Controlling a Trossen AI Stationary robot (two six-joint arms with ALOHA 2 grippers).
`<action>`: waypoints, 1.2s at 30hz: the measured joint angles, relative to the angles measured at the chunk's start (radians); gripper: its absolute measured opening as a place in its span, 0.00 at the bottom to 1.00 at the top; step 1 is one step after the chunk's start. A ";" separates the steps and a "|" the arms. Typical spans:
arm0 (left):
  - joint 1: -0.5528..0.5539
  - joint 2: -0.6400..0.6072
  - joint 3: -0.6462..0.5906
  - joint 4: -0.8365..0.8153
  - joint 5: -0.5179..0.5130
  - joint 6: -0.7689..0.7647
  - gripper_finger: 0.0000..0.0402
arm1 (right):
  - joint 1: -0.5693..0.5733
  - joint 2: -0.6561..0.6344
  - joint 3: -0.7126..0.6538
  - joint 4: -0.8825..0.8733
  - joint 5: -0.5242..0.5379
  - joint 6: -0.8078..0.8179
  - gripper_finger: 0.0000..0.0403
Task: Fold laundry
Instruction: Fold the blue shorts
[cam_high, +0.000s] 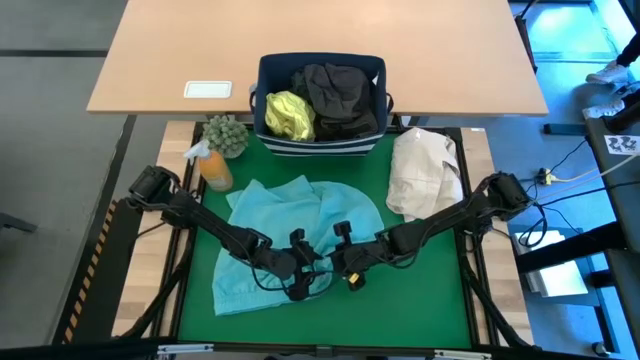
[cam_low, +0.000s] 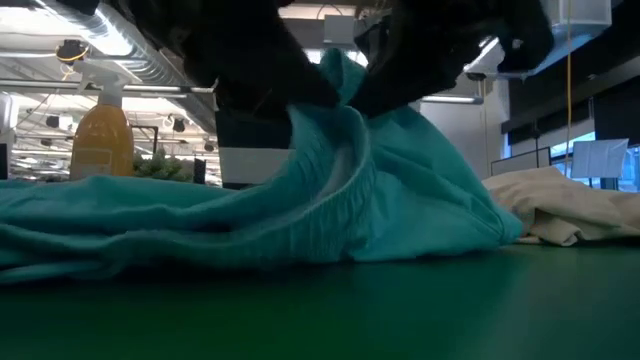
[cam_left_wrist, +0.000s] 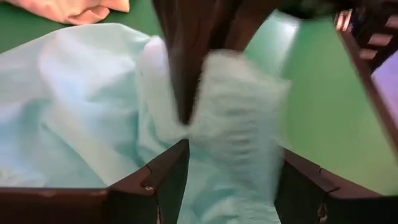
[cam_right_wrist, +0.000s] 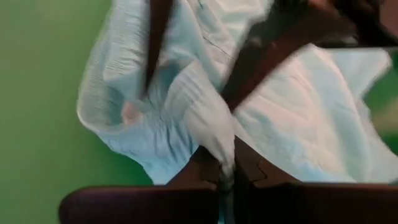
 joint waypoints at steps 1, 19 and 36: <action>-0.003 0.002 0.000 -0.001 0.000 0.022 0.49 | 0.000 -0.002 0.000 -0.002 -0.006 0.000 0.02; -0.006 -0.005 0.077 -0.043 -0.041 0.048 0.49 | -0.006 -0.002 0.055 -0.029 -0.035 0.032 0.02; -0.012 -0.006 0.077 -0.158 -0.076 -0.034 0.49 | -0.008 -0.001 0.057 -0.037 -0.029 0.047 0.02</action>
